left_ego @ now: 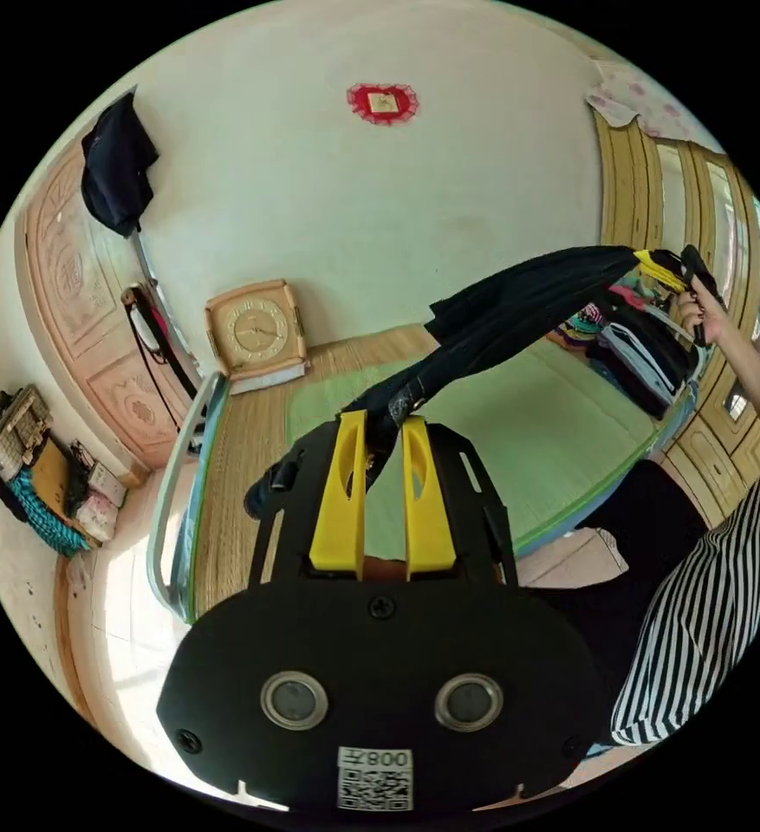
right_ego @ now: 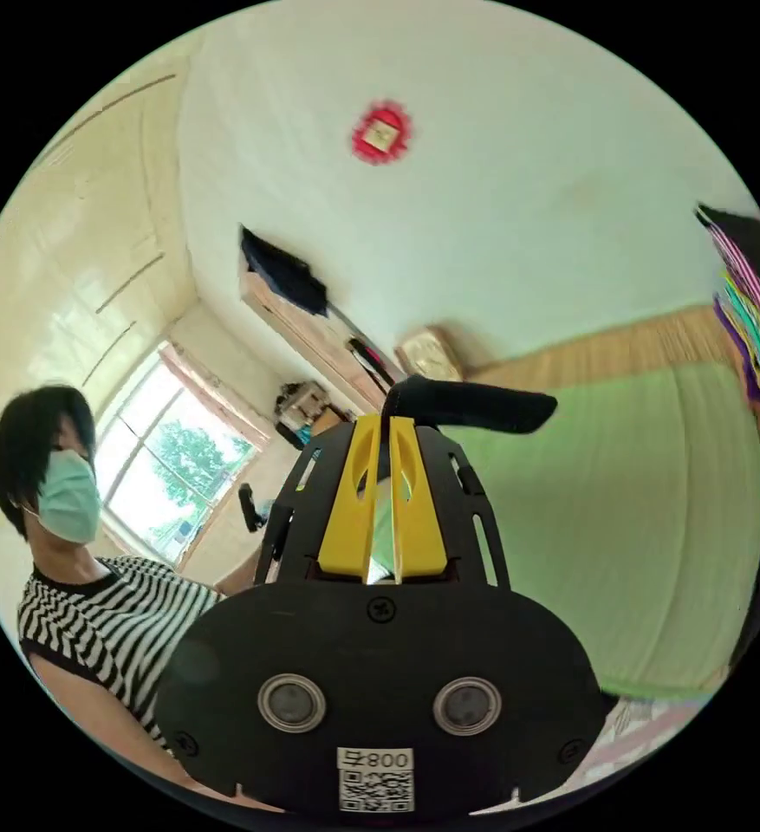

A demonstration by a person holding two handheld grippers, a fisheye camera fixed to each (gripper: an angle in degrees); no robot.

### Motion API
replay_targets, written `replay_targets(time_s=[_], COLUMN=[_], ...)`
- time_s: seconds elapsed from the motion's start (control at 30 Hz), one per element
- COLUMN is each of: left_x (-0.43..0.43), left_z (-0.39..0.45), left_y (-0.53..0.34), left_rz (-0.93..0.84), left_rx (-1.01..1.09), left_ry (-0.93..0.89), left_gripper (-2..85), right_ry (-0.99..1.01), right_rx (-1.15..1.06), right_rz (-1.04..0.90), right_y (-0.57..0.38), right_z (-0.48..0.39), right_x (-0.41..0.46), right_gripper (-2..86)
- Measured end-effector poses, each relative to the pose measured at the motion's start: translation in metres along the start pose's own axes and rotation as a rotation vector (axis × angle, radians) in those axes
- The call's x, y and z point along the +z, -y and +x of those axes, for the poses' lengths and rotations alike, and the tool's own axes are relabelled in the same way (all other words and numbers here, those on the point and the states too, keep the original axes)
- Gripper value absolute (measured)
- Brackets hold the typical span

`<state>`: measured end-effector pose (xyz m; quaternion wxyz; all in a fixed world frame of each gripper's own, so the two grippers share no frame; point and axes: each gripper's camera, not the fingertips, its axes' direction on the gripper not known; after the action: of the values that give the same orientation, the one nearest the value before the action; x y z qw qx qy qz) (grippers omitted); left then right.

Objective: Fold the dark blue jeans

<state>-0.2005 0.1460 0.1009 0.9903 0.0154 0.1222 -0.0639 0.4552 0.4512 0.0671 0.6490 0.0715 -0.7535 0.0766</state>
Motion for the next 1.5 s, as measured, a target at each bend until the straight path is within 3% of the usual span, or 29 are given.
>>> replay_targets(time_s=[0.1,0.23,0.4,0.7,0.9,1.1,1.33,1.5], left_x=[0.054,0.049,0.044,0.058,0.061,0.054,0.037,0.034], left_z=[-0.02,-0.052,-0.11,-0.185,-0.219,-0.245,-0.273,-0.3], left_y=[-0.048,-0.082,-0.108,-0.172,-0.18,-0.177,-0.183,-0.178], left_rz=[-0.355,-0.33,-0.254,-0.177,-0.176,-0.22,-0.124,-0.067], left_rx=[-0.143,-0.349,-0.635,-1.11,-1.18,-1.116,-1.121,-1.107], left_ry=[-0.155,-0.301,-0.511,-0.635,-0.604,-0.508,-0.446,-0.477], left_gripper=[4.1,2.3,7.3,12.8,11.9,8.1,1.6,0.3], right_ry=[-0.008,-0.076,-0.189,-0.494,-0.755,-0.85,-0.734,-0.573], right_rx=[0.36,0.451,0.164,-0.392,-0.572,-0.652,-0.54,-0.284], right_rz=[-0.047,-0.071,-0.219,-0.513,-0.647,-0.726,-0.628,-0.433], right_y=[-0.069,-0.092,-0.02,0.073,0.082,0.076,0.1,0.132], right_z=[0.088,0.106,0.077,-0.008,-0.014,-0.005,0.004,0.032], right_x=[0.025,0.05,0.14,0.341,0.431,0.465,0.429,0.336], right_gripper=[0.2,0.4,2.4,9.5,8.6,7.1,2.3,1.2])
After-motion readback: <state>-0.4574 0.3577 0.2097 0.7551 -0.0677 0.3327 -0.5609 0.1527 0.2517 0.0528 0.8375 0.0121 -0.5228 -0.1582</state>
